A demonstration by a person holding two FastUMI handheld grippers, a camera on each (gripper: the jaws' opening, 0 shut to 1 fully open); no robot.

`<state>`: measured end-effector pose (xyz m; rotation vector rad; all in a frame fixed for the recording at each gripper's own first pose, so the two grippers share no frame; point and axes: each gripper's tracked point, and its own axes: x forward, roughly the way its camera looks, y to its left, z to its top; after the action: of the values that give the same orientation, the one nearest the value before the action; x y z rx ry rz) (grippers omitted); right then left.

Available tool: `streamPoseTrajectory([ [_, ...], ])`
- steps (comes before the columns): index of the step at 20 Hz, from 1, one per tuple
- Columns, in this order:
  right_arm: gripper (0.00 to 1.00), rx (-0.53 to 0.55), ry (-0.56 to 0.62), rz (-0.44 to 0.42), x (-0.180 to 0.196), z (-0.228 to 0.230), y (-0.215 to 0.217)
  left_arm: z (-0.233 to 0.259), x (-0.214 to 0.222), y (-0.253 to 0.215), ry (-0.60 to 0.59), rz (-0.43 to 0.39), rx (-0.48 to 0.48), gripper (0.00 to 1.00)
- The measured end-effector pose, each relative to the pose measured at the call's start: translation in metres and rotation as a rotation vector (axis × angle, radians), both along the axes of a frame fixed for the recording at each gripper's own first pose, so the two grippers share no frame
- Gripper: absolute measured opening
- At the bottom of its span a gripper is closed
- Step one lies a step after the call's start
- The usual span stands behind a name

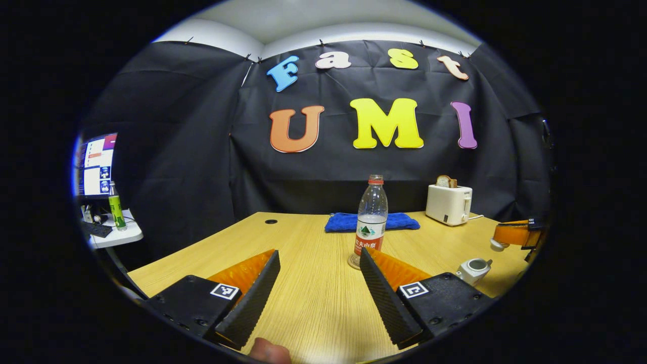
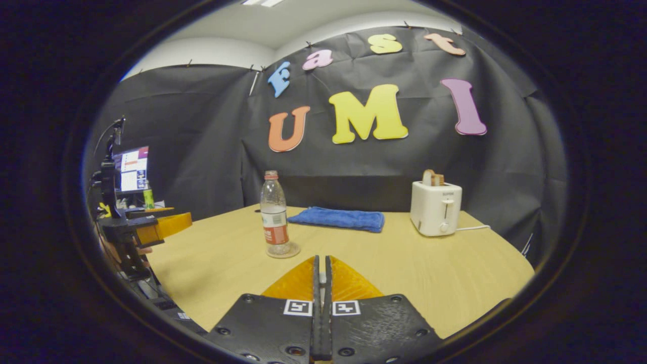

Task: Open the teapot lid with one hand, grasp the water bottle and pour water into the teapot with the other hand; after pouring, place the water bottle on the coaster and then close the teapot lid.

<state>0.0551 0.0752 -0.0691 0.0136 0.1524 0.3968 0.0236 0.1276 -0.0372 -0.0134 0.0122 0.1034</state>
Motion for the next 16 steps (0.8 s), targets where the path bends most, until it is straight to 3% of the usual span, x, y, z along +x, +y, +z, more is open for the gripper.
streamPoseTrajectory([
  [7, 0.00, -0.003, 0.022, 0.046, 0.009, -0.017, 0.021, 0.010, -0.031, 0.014, -0.042, 0.035, -0.018, 0.99],
  [16, 0.00, -0.018, 0.028, 0.042, 0.010, -0.035, 0.019, 0.019, -0.037, 0.009, -0.059, 0.035, 0.002, 0.99],
])
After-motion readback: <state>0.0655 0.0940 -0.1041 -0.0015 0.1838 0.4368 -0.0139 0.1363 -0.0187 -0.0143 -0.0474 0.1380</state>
